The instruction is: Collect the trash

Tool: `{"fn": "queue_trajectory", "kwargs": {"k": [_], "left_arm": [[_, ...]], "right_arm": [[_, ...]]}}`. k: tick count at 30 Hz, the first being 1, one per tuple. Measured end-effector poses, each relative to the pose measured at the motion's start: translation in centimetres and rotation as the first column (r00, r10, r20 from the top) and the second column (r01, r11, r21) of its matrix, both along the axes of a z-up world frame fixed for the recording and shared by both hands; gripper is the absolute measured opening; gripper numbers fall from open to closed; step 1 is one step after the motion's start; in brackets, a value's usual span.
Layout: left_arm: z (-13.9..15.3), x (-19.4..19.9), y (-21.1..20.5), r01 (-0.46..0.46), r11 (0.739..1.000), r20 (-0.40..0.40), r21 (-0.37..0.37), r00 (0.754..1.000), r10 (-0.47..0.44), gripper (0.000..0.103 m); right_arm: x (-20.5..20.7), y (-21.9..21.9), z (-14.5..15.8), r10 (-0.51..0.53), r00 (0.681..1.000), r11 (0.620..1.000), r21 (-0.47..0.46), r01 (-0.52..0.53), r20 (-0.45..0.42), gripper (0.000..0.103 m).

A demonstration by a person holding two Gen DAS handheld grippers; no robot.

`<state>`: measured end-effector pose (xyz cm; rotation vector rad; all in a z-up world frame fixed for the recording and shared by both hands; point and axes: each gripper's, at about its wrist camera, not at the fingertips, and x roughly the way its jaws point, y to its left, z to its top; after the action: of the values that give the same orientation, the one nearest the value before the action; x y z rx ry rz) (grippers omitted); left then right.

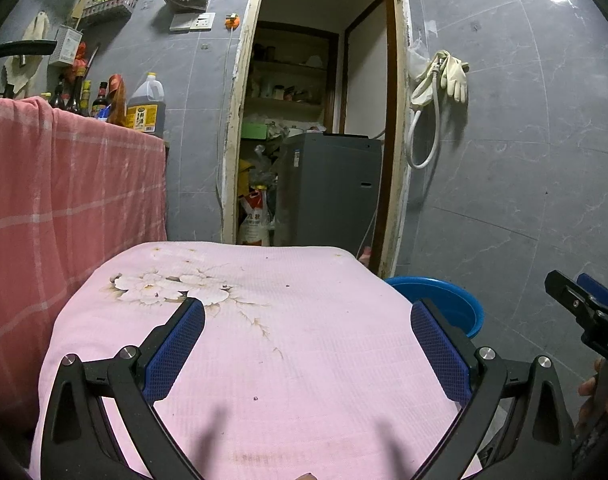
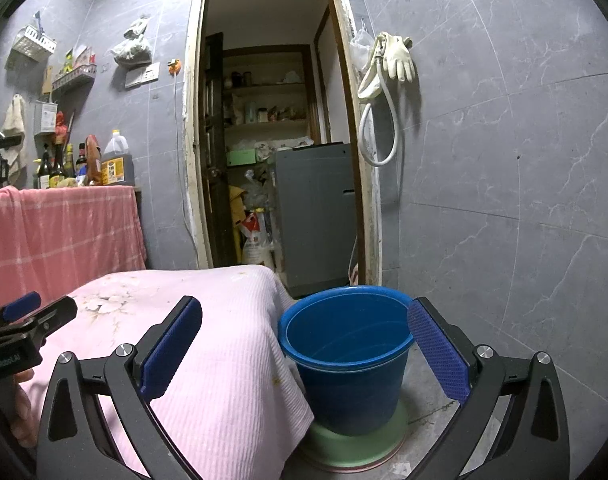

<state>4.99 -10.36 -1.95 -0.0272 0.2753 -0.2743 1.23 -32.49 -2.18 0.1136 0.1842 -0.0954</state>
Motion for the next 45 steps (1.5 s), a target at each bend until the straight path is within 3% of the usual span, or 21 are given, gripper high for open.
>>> {"fn": "queue_trajectory", "kwargs": {"k": [45], "left_arm": [[-0.20, 0.03, 0.71, -0.003, 1.000, -0.006, -0.003, 1.000, 0.003, 0.101]], "right_arm": [[-0.03, -0.21, -0.02, -0.001, 1.000, 1.000, 0.002, 0.001, 0.001, 0.103]]}}
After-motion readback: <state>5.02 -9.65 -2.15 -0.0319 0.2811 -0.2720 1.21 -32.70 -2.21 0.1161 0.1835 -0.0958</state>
